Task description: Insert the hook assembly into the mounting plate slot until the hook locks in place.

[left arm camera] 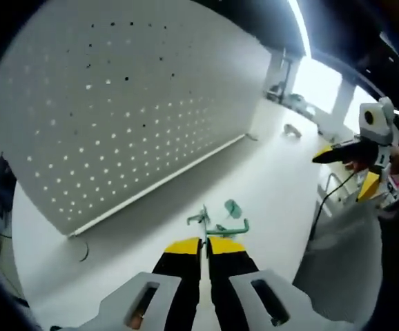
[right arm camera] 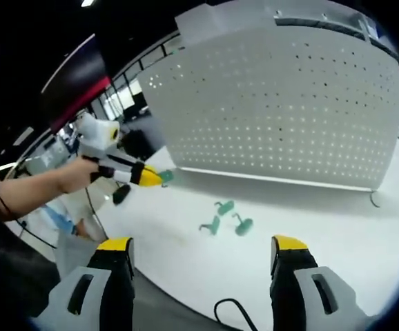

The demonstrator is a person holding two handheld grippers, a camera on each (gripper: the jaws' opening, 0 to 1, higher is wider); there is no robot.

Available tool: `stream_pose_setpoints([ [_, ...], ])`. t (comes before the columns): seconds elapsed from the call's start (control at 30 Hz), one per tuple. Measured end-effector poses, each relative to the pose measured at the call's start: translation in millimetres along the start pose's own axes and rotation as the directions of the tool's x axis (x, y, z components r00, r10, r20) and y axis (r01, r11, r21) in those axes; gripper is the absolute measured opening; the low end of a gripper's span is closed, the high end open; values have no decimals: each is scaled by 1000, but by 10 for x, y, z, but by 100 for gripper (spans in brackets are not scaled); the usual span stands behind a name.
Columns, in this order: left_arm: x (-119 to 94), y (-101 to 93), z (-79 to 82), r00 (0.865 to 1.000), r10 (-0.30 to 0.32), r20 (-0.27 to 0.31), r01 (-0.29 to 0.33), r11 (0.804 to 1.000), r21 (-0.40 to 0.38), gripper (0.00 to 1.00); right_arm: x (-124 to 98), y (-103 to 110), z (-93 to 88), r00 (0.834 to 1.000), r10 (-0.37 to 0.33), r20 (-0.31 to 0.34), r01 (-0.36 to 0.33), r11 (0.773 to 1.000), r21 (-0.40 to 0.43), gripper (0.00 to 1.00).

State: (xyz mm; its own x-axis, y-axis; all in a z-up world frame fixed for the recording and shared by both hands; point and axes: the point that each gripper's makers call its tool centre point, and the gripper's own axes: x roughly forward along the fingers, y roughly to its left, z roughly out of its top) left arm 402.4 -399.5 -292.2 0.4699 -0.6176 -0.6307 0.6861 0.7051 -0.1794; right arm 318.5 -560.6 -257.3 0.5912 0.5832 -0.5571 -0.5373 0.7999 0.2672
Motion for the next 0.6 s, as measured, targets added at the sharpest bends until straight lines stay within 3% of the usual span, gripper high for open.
stream_pose_setpoints([
  [0.1, -62, -87, 88, 1000, -3, 22, 3, 1000, 4, 3, -12, 35, 26, 1000, 8, 11, -8, 1000, -2, 81],
  [0.23, -145, -194, 240, 998, -11, 69, 11, 1000, -9, 3, -4, 157, 204, 993, 71, 90, -85, 985, 151, 80],
  [0.43, -265, -356, 403, 992, -18, 126, 20, 1000, -13, 3, -31, 189, 334, 992, 57, 116, -70, 992, 108, 79],
  [0.6, -296, -429, 448, 988, -18, 152, 20, 1000, -16, 2, -26, 227, 372, 990, 64, 129, -78, 991, 109, 79],
])
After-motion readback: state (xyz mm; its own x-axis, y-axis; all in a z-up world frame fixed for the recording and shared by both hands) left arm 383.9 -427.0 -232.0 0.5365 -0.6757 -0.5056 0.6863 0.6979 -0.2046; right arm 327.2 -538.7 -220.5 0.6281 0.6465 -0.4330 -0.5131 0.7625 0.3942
